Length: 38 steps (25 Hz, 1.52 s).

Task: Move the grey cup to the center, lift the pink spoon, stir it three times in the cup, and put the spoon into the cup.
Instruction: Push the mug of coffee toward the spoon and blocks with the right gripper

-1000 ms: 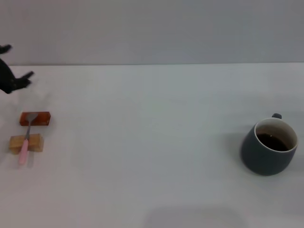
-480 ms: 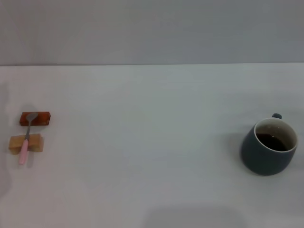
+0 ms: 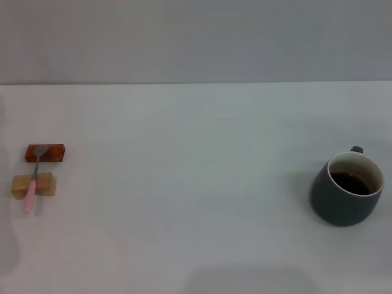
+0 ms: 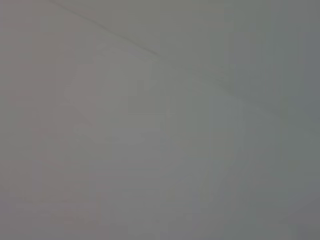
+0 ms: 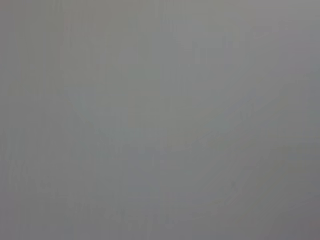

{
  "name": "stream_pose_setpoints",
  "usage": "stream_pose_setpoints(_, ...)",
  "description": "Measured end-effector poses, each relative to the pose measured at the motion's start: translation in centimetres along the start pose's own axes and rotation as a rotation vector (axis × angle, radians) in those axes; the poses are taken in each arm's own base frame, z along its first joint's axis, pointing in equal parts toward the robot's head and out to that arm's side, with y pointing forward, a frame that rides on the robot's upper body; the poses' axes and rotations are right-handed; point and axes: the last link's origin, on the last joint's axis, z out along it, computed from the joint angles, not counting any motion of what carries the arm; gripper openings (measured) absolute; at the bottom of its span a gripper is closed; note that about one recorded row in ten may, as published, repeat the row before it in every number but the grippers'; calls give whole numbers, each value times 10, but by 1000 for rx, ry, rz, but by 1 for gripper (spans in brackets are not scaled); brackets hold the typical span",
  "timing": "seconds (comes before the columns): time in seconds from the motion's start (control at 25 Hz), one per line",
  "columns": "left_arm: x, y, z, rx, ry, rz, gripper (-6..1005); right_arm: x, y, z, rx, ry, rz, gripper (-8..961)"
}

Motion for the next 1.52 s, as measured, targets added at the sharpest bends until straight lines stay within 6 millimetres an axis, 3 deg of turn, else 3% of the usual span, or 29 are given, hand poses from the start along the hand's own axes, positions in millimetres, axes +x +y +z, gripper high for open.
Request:
stream_pose_setpoints(0.24,1,-10,-6,2,140,-480,785,-3,-4,-4,7,-1,5,536)
stream_pose_setpoints(0.36,-3,-10,-6,-38,163,-623,777,-3,-6,-6,11,0,7,536)
stream_pose_setpoints(0.44,-3,-10,-6,-38,163,-623,772,-3,-7,-7,12,5,9,535)
stream_pose_setpoints(0.48,-8,-8,-7,-95,181,-789,769,-2,-7,-8,12,8,10,535)
stream_pose_setpoints(0.56,-8,-8,-7,-95,181,-789,764,-2,-7,-8,12,12,11,535)
stream_pose_setpoints(0.64,-24,-1,-10,-199,182,-1058,759,-1,-6,-10,12,18,13,535)
stream_pose_setpoints(0.8,-30,0,-13,-215,174,-1112,749,1,-4,-13,2,24,13,536)
stream_pose_setpoints(0.88,-46,4,-20,-211,129,-1169,744,3,-2,-20,-7,32,16,536)
stream_pose_setpoints(1.04,-49,5,-21,-208,119,-1176,734,6,1,-39,-31,43,32,535)
stream_pose_setpoints(1.08,-65,5,-27,-193,83,-1183,731,6,2,-44,-36,46,37,535)
stream_pose_setpoints(1.2,-72,3,-29,-186,70,-1175,723,8,4,-55,-43,58,54,535)
stream_pose_setpoints(1.52,-82,1,-30,-162,53,-1175,703,25,17,-95,-87,121,88,505)
